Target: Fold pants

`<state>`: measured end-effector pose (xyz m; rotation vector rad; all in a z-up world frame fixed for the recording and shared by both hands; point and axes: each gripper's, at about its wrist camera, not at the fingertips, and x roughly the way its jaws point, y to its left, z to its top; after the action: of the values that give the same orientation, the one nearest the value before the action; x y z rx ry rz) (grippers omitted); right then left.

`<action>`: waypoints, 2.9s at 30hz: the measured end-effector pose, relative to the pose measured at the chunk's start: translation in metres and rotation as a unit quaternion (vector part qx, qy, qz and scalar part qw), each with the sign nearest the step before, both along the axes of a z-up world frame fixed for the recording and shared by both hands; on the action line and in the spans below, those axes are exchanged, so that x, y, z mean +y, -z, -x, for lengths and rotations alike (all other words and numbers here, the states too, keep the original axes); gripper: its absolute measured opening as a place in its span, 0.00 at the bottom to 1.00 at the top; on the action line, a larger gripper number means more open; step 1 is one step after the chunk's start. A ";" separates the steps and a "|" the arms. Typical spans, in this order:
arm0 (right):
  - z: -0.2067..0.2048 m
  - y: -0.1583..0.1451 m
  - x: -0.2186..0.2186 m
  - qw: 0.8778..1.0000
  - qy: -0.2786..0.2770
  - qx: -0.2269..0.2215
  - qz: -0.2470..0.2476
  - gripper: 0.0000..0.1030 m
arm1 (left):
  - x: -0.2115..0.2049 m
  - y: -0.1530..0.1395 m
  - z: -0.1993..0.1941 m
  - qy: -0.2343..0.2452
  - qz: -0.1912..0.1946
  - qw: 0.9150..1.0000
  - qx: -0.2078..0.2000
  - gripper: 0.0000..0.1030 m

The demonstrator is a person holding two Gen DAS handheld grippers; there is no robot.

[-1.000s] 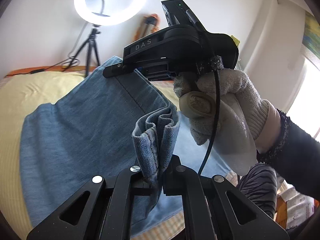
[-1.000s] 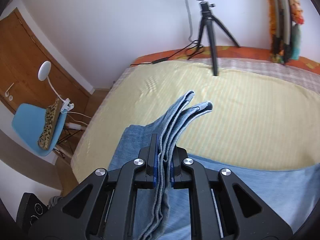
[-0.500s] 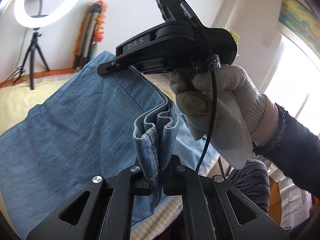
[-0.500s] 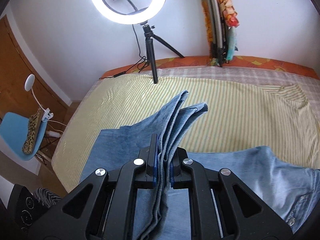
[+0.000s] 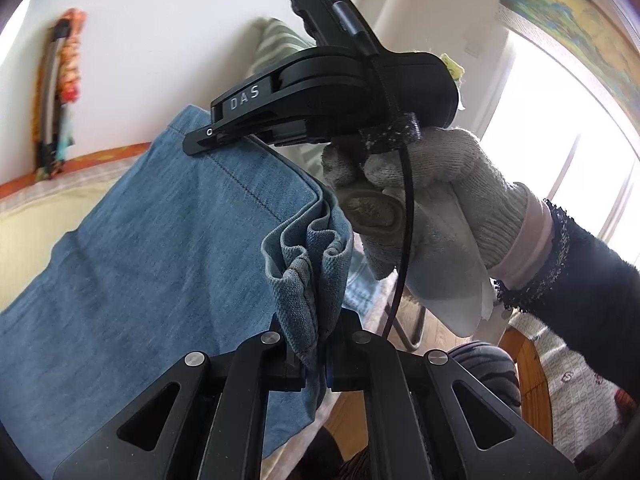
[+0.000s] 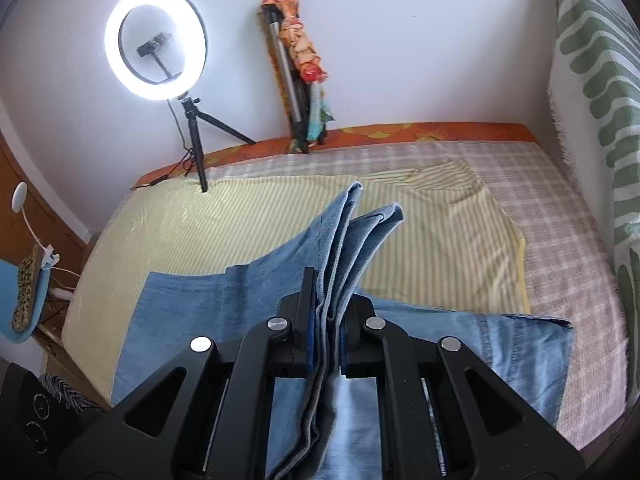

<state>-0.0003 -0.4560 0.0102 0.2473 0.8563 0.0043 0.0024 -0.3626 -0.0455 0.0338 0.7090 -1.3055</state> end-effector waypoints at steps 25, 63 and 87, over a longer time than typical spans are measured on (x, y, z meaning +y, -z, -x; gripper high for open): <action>0.043 0.095 -0.158 0.992 0.098 0.080 0.006 0.08 | -0.126 0.048 0.020 0.122 -0.074 0.989 0.041 0.20; -0.093 0.116 -0.010 0.985 -0.111 0.120 0.051 0.39 | 0.183 0.084 -0.054 -0.203 -0.142 0.963 0.105 0.46; -0.040 0.064 0.065 0.993 -0.098 0.053 -0.032 0.42 | 0.214 0.091 -0.043 -0.281 -0.091 0.943 0.154 0.46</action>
<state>0.0400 -0.3915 -0.0538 0.2239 0.9847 0.2028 0.0449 -0.1491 -0.1361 -0.2149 1.0181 -0.6985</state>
